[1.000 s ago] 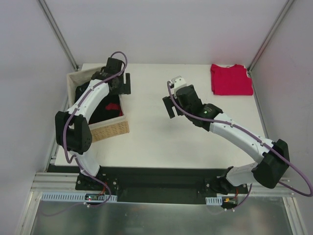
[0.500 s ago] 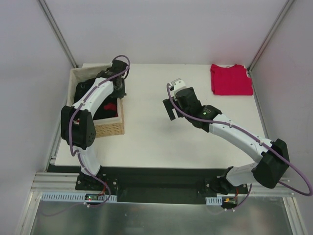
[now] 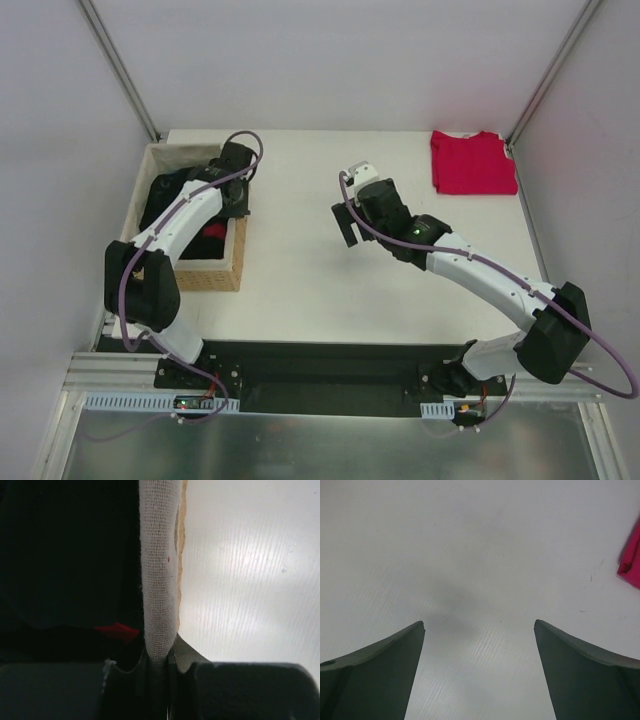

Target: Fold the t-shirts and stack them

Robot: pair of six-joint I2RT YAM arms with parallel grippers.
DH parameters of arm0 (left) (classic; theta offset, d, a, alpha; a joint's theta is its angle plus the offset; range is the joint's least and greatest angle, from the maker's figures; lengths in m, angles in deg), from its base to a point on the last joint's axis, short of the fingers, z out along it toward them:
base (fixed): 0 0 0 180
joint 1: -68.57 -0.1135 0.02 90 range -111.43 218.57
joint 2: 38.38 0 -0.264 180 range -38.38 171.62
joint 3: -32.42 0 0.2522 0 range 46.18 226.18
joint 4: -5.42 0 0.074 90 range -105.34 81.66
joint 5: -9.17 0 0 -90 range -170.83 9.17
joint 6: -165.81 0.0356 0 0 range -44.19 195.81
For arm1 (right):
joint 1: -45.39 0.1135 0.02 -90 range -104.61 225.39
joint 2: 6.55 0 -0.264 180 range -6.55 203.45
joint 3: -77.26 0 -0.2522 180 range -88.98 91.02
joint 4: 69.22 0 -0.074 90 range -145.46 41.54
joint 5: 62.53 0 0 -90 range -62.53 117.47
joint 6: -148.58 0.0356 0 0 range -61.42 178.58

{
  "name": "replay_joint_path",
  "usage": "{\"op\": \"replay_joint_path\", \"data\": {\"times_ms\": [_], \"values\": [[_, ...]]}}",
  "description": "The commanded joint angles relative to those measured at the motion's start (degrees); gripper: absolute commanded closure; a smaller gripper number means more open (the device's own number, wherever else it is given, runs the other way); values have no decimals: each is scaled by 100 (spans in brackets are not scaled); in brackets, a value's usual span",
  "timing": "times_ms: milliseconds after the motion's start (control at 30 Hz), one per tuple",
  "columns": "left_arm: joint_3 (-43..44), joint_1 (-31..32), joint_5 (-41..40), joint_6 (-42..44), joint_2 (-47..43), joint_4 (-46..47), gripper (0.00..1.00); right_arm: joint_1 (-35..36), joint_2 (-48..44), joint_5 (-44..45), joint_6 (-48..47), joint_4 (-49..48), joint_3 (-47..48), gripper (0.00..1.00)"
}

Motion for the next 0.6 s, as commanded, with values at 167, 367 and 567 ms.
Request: {"op": "replay_joint_path", "data": {"times_ms": [167, 367, 567], "values": [[-803, -252, -1122, -194, -1124, -460, 100, 122, 63, -36, -12, -158, 247, 4], [-1260, -436, -1210, -124, -1538, -442, 100, 158, 115, -9, -39, -141, 265, 4], [-1664, -638, -1026, 43, -1766, -416, 100, 184, 168, -9, -30, -141, 300, 4]]}}
